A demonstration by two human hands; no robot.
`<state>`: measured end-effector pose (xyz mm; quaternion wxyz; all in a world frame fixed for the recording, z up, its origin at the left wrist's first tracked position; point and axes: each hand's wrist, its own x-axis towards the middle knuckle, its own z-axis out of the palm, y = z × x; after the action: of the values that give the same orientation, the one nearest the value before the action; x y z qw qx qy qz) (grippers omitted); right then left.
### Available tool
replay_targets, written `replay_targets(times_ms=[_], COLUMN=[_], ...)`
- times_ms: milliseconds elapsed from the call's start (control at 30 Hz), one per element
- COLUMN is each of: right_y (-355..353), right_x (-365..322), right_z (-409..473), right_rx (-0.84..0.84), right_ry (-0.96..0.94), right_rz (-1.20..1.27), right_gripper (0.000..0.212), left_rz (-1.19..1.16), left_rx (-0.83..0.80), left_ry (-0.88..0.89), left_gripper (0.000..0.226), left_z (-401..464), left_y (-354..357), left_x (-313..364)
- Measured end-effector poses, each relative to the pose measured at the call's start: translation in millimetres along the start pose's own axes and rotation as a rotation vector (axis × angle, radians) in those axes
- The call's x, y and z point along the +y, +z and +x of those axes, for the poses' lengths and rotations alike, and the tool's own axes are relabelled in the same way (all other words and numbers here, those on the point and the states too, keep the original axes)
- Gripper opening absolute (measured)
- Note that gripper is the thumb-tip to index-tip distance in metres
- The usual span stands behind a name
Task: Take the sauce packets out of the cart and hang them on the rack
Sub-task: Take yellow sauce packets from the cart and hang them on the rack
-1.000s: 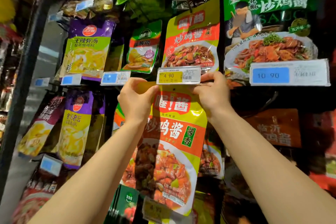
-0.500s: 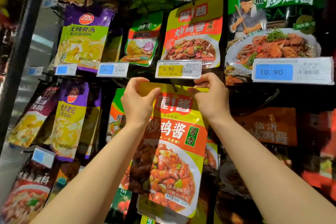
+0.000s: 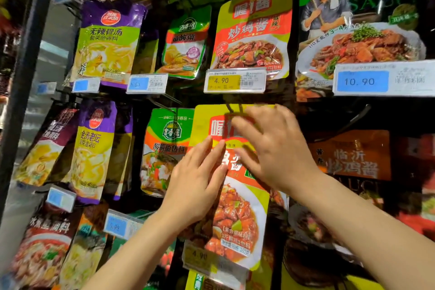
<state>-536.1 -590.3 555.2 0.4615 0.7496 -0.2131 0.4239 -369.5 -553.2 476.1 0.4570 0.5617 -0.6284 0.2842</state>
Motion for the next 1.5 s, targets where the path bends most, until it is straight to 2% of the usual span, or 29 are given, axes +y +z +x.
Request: replay_targets(times_ms=[133,233,300,433,533,633,767,900,1033,1133,1267,1333,1433,1500], right_y=[10,19,30,63,89,103,120,123,107,81,35,7,-38,-66], right_x=[0,-2,4,22,30,34,33,38,37,34,9,-17,-68,-110], right_z=[-27,-26,-24,-36,-44,-40,-43,-43,-32,-21,-9,-7,-11,-15], right_rx=[-0.379,-0.529,-0.625,-0.935,-1.024,-1.082,-1.109,-1.117,-1.076,-0.942,-0.770,-0.707,-0.616,-0.579], right_ry=[-0.121,-0.164,-0.188,-0.160,-0.109,-0.065,-0.030,-0.024,-0.048,-0.049,-0.063,-0.106,-0.174,-0.237], right_rz=[-0.002,-0.032,-0.087,-0.240,-0.258,-0.255,-0.263,-0.214,-0.118,0.037,0.303,0.387,0.515,0.603], right_gripper=[0.070,0.072,0.070,0.081,0.082,0.070,0.063,0.063,0.060,0.061,0.055,0.046,0.036,0.034], left_rz=[-0.064,-0.182,-0.191,-0.089,0.087,0.182,0.271,0.125,0.114,0.136,0.358,0.343,0.254,0.203], left_rx=[-0.115,-0.206,-0.265,-0.481,-0.546,-0.585,-0.632,-0.727,-0.555,-0.456,-0.179,-0.069,-0.035,-0.063], left_ry=[0.028,0.054,0.075,0.161,0.243,0.233,0.228,0.132,0.151,0.133,0.137,0.096,0.043,-0.043], left_gripper=[0.068,0.068,0.078,0.095,0.097,0.093,0.083,0.078,0.051,0.030,0.021,0.020,0.033,0.026], left_z=[15,27,34,42,50,63,70,64,47,38,11,-16,-75,-121], left_y=[22,43,55,83,104,119,131,117,81,40,-19,-47,-99,-137], left_x=[-15,-24,-32,-47,-58,-59,-53,-59,-55,-39,-25,-17,-8,-7])
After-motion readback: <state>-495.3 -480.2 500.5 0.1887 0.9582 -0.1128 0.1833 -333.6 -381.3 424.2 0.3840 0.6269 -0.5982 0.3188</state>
